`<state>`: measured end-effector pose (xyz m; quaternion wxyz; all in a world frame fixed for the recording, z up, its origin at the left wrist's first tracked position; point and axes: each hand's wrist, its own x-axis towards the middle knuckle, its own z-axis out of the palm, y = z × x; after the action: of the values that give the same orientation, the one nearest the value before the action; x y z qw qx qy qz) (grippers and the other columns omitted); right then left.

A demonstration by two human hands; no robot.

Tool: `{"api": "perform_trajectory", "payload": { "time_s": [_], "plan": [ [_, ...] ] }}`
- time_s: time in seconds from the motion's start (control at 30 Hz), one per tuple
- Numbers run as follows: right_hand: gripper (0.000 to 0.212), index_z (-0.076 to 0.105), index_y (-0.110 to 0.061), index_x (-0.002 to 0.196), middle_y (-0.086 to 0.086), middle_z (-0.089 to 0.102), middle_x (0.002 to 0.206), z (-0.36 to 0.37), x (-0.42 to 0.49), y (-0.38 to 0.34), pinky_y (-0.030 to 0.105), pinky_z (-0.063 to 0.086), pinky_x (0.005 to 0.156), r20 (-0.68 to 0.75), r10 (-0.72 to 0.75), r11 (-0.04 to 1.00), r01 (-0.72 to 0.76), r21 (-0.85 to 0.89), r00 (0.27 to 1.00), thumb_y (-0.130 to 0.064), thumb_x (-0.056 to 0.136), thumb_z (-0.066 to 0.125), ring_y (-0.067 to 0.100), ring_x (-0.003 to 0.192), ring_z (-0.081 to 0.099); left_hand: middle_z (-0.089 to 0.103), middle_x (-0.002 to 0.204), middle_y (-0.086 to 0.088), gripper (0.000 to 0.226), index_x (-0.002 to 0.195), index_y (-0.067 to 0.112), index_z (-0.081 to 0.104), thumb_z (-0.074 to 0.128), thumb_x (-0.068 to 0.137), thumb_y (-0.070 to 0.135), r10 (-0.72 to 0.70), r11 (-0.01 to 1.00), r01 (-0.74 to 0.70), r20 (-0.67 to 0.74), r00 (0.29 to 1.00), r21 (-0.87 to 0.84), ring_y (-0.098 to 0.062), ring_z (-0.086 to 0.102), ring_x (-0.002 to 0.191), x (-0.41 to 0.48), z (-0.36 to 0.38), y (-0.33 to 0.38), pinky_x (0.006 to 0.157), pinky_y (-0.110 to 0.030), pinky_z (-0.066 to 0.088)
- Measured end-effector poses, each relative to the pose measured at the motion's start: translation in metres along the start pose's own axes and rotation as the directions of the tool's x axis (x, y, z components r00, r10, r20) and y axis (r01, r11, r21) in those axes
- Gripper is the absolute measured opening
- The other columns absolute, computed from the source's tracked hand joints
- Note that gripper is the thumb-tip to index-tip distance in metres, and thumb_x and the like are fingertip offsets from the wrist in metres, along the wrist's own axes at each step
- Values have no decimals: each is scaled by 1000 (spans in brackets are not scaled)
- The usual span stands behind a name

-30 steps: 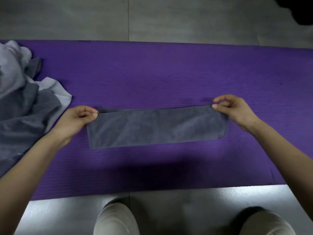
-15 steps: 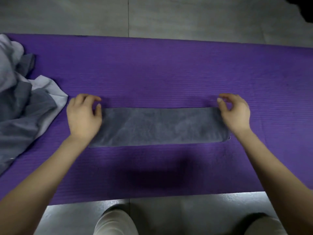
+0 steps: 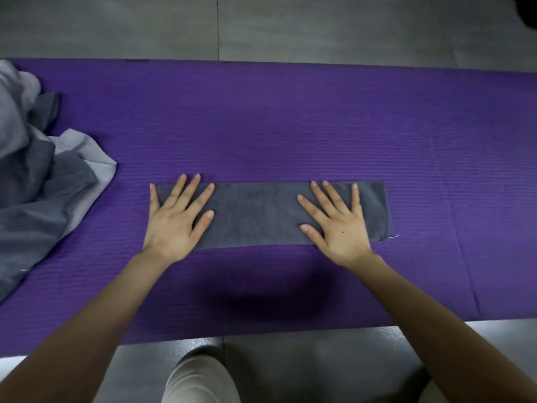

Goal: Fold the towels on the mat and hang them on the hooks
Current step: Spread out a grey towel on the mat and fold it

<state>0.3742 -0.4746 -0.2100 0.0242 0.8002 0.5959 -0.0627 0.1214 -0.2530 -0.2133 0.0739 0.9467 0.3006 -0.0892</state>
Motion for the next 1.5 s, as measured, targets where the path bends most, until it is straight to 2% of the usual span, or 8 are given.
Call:
{"api": "perform_trajectory", "payload": {
  "time_s": [0.53, 0.77, 0.97, 1.03, 1.1, 1.27, 1.37, 1.5],
  "plan": [
    [42, 64, -13, 116, 6, 72, 104, -80, -30, 53, 44, 49, 91, 70, -232, 972, 228, 66, 970, -39, 91, 42, 24, 94, 69, 55, 128, -11, 60, 129, 20, 53, 46, 81, 55, 372, 920, -386, -156, 915, -71, -26, 45, 119, -11, -21, 91, 99, -42, 39],
    [24, 64, -18, 113, -5, 69, 103, -171, 17, 44, 26, 45, 82, 508, -155, 946, -22, 324, 847, -29, 91, 58, 15, 97, 63, 61, 120, -3, 54, 136, 23, 39, 55, 88, 42, 251, 884, -249, -47, 967, -396, -22, 58, 107, 1, -55, 125, 85, -30, 43],
    [36, 64, -23, 111, -2, 67, 109, -177, 65, 46, 39, 42, 96, 157, 248, 920, -283, 271, 956, -47, 84, 63, 24, 109, 58, 64, 97, 7, 28, 104, 21, 55, 68, 83, 32, 233, 399, 46, 150, 961, -916, -9, 59, 93, 13, -116, 104, 86, -29, 46],
    [48, 59, -24, 119, 2, 66, 111, -162, 54, 24, 38, 43, 95, -81, 494, 803, -419, 424, 866, -57, 83, 57, 25, 109, 58, 66, 99, 0, 22, 104, 16, 57, 66, 85, 21, 172, 183, 162, 194, 966, -970, -13, 62, 92, 15, -132, 102, 85, -31, 49],
    [78, 55, -21, 125, 5, 66, 110, -146, 39, -4, 38, 45, 97, 107, 621, 472, -478, 741, 777, -78, 72, 51, 25, 109, 60, 67, 96, -2, 20, 106, 13, 56, 62, 87, 17, 94, 25, 225, 227, 969, -974, -13, 65, 88, 19, -144, 100, 76, -27, 53],
    [99, 53, -22, 129, -5, 63, 123, -122, 29, -58, 39, 43, 104, 401, 372, -245, -328, 912, 837, -86, 54, 58, 11, 114, 58, 69, 98, -5, 21, 110, 14, 55, 58, 89, 17, -41, -299, 283, 309, 950, -911, -14, 69, 84, 29, -165, 100, 66, -25, 56],
    [63, 54, -19, 126, -3, 65, 119, -127, 44, -67, 30, 50, 93, 310, 392, -350, -171, 921, 866, -50, 74, 72, 13, 111, 61, 68, 107, -8, 27, 116, 13, 54, 57, 90, 17, -72, -409, 296, 354, 933, -863, -17, 69, 88, 37, -169, 100, 69, -27, 58],
    [91, 21, -35, 146, -7, 57, 124, -137, 66, -57, 24, 52, 89, 278, 497, -286, -148, 947, 822, -33, 74, 76, 4, 107, 60, 68, 112, -10, 39, 123, 9, 51, 62, 86, 15, -80, -410, 342, 406, 910, -846, -20, 67, 97, 55, -170, 88, 74, -27, 57]
  ]
}}
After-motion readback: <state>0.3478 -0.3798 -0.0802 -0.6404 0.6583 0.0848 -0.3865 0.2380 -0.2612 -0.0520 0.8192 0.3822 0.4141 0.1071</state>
